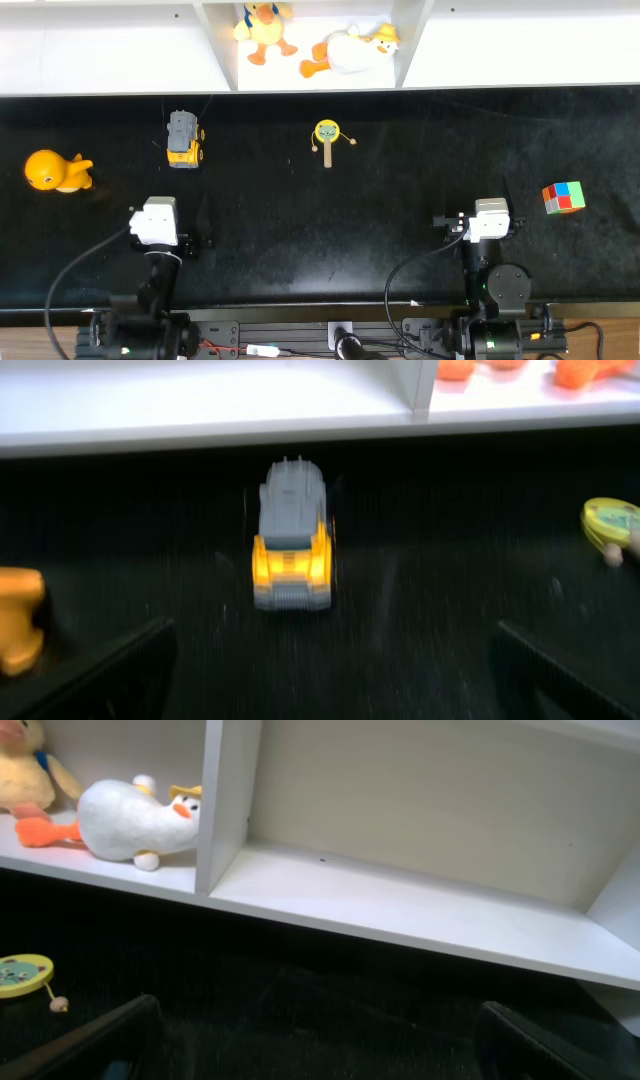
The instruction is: Store Toys
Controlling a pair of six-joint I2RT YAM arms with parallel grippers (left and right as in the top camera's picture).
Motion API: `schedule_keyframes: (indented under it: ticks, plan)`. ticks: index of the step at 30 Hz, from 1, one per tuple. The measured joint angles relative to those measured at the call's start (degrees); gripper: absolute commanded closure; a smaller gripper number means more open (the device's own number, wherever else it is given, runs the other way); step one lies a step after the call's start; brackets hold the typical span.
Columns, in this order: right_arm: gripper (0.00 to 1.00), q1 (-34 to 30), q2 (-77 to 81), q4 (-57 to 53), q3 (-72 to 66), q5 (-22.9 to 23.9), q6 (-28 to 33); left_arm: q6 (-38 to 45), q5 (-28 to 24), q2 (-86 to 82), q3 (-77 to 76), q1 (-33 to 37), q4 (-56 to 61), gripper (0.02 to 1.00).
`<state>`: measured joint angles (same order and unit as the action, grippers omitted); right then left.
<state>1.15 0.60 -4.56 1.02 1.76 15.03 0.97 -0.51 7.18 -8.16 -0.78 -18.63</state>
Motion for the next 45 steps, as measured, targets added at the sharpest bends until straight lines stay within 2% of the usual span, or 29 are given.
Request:
schedule_keyframes:
  ticks: [8, 14, 17, 25, 29, 33, 39, 45]
  plan:
    - [0.005, 0.00, -0.02, 0.02, 0.00, -0.02, 0.02, -4.90, 0.09, 21.35, -26.67, 4.15, -21.11, 0.023]
    - [0.007, 0.02, -0.02, 0.02, 0.02, -0.04, 0.00, -3.32, 0.07, 36.28, -41.44, 8.61, -26.29, 0.023]
    - [0.005, 0.00, -0.02, 0.02, 0.02, -0.02, 0.00, -0.59, -3.02, 40.13, -44.11, 13.60, -27.69, 0.025]
    - [0.007, 0.02, -0.02, 0.02, 0.02, 0.00, 0.04, 12.00, -16.94, 44.74, -48.48, 37.40, -33.53, 0.023]
    - [0.007, 0.02, -0.02, 0.00, 0.02, -0.02, 0.02, 17.99, -21.59, 45.13, -48.48, 46.80, -33.33, 0.023]
    - [0.005, 0.02, -0.02, -0.02, 0.02, 0.00, 0.00, 20.17, -23.76, 48.28, -48.87, 52.85, -31.87, 0.025]
    - [0.005, 0.02, -0.02, -0.02, 0.00, -0.02, 0.02, 20.96, -24.98, 56.78, -48.89, 54.86, -28.76, 0.020]
    - [0.005, 0.02, -0.02, 0.02, 0.00, 0.00, 0.02, 21.97, -22.40, 61.86, -48.89, 54.88, -19.78, 0.020]
